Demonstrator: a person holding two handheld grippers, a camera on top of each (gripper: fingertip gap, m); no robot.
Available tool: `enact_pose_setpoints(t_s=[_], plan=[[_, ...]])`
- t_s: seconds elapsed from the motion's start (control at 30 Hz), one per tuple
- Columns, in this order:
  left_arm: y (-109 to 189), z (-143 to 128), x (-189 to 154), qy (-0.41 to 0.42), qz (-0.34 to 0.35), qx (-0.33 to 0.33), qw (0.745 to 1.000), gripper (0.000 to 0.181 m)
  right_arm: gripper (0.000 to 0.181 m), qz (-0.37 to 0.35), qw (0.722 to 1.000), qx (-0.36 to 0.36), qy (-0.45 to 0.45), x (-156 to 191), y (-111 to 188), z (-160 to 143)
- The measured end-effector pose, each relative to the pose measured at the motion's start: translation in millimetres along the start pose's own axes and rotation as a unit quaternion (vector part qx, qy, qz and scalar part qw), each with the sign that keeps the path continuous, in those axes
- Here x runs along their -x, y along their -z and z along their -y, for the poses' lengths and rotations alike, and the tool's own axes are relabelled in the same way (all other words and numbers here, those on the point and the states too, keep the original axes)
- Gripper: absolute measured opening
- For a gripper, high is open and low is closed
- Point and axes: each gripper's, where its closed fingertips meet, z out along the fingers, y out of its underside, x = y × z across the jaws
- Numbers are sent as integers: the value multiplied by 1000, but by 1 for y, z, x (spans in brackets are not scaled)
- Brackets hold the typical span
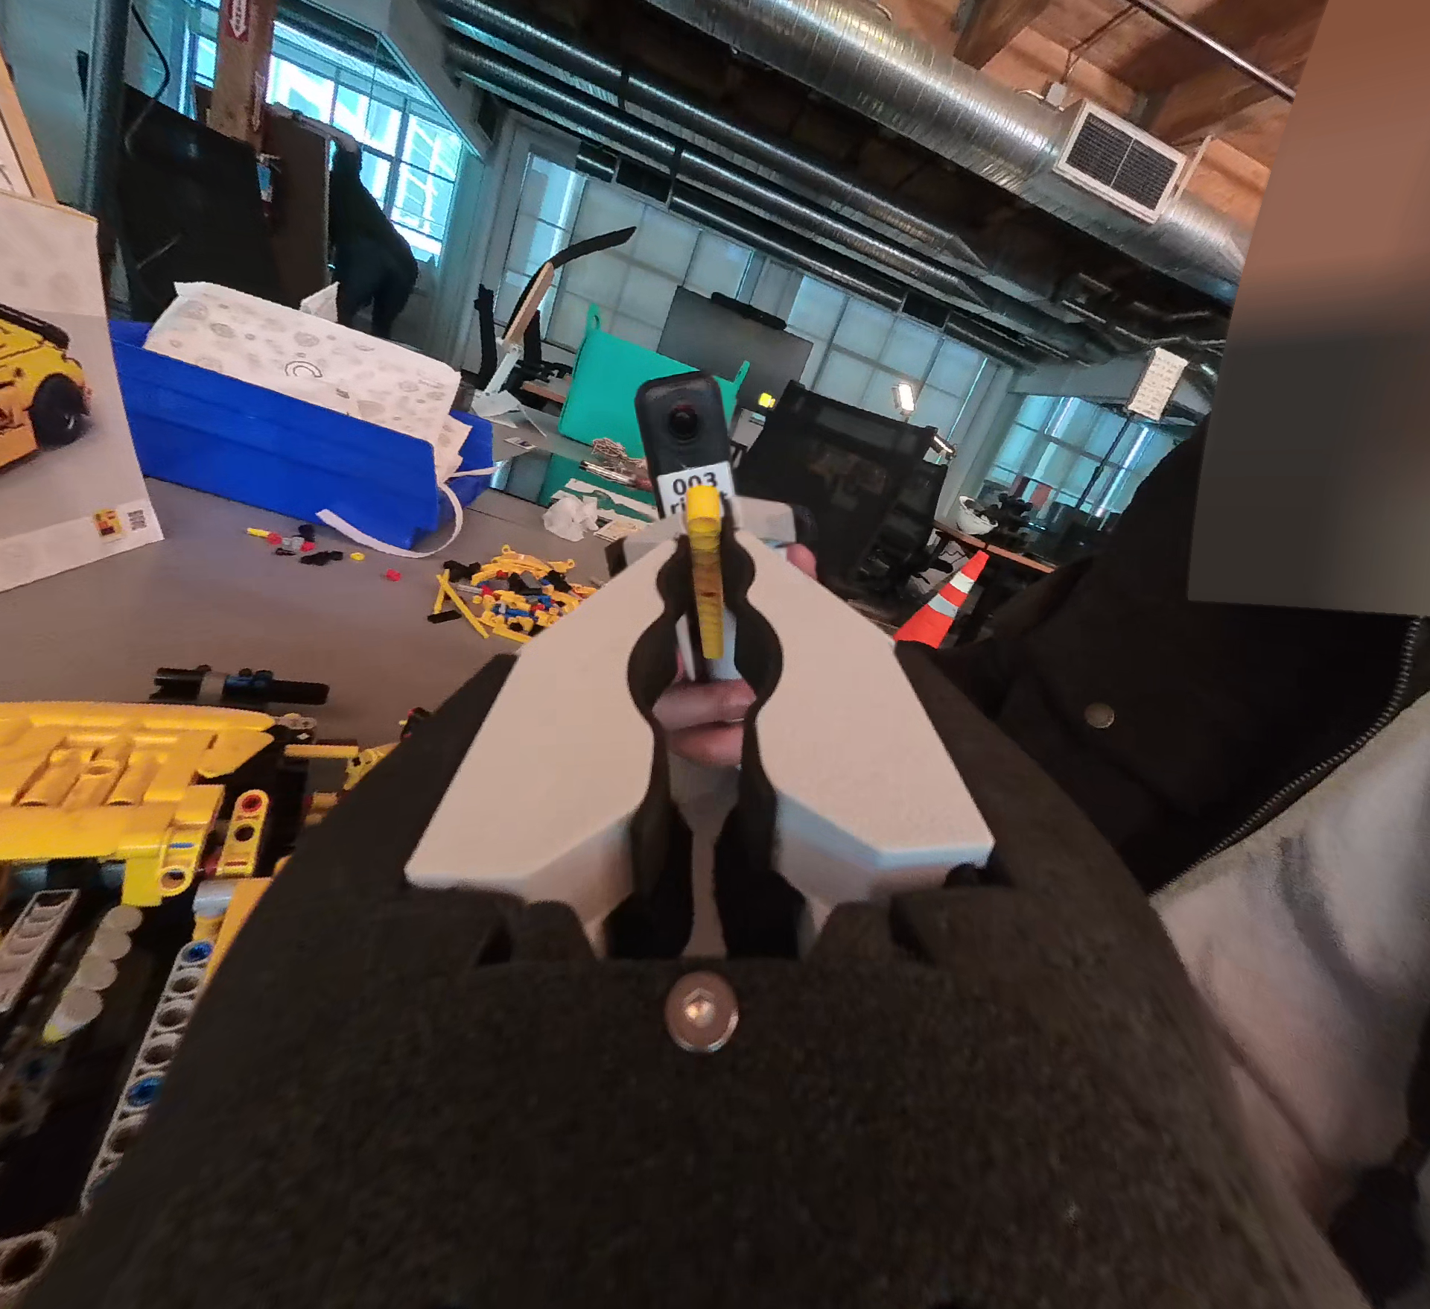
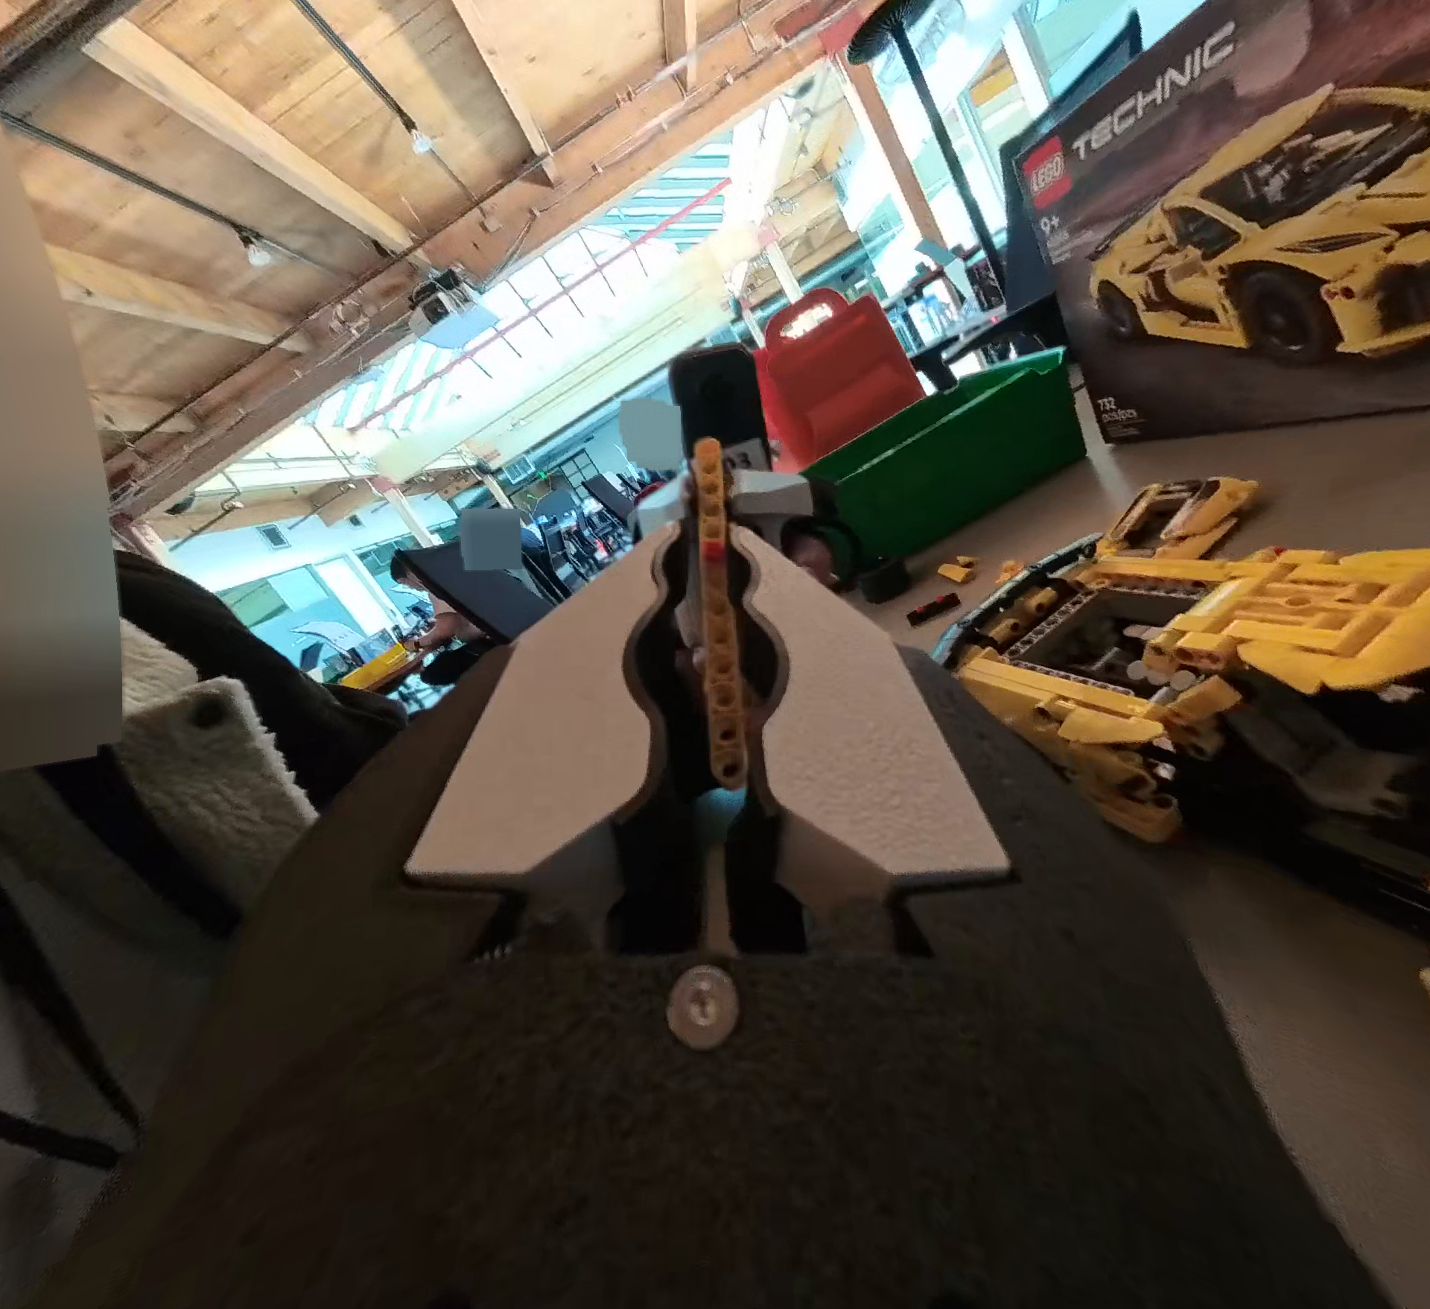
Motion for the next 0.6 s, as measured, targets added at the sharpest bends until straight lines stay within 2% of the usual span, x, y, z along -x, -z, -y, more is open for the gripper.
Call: enact_pose_setpoints(t_s=[0.17,0.6], plan=[[0,0,0,4,-2,-1,1000,7,11,-17,999,26,17,-4,-4,-10],[0,0,-3,-3,-6,2,1000,7,7,10,1000,18,-20,1,-4,-8]])
